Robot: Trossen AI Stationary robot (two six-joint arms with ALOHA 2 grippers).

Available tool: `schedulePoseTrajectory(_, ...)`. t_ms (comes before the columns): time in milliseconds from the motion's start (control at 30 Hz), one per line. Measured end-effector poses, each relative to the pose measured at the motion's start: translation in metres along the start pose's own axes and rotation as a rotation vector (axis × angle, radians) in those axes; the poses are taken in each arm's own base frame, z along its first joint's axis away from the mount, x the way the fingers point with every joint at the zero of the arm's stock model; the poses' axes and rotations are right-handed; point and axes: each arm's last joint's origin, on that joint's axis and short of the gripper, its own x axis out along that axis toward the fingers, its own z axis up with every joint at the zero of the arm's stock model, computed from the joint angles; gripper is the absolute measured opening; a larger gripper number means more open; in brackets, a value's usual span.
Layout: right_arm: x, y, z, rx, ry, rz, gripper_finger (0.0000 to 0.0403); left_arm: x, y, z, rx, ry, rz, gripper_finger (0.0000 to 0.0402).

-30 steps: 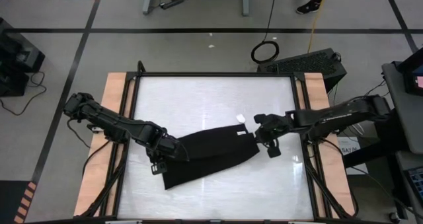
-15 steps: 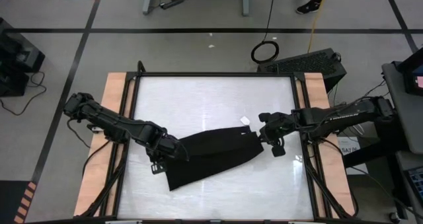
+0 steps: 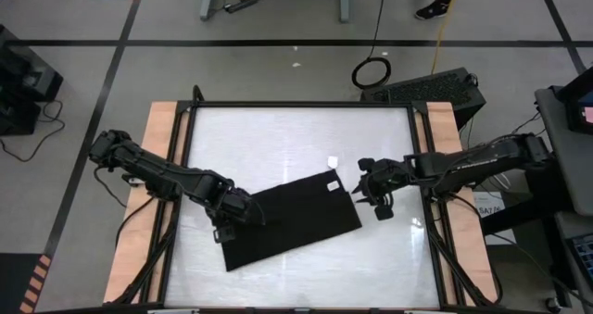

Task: Roll towel
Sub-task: Roll the towel

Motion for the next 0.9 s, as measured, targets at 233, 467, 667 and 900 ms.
schedulePoseTrajectory(233,0.043,0.007,-0.001,-0.063,0.069,0.039,0.0132,-0.001,0.003,-0.002,-0.032,-0.009,0.041,0.0008)
schedulePoseTrajectory(467,0.073,0.005,-0.017,-0.07,0.214,0.034,0.0107,-0.002,0.002,-0.006,-0.026,-0.004,0.061,0.0008)
schedulePoseTrajectory(667,0.085,0.005,-0.017,-0.08,0.2,0.039,0.0083,-0.002,0.002,-0.005,-0.025,-0.011,0.062,0.0008)
schedulePoseTrajectory(900,0.093,0.001,-0.021,-0.068,0.214,0.035,0.0064,-0.002,0.002,-0.005,-0.025,-0.015,0.061,0.0008)
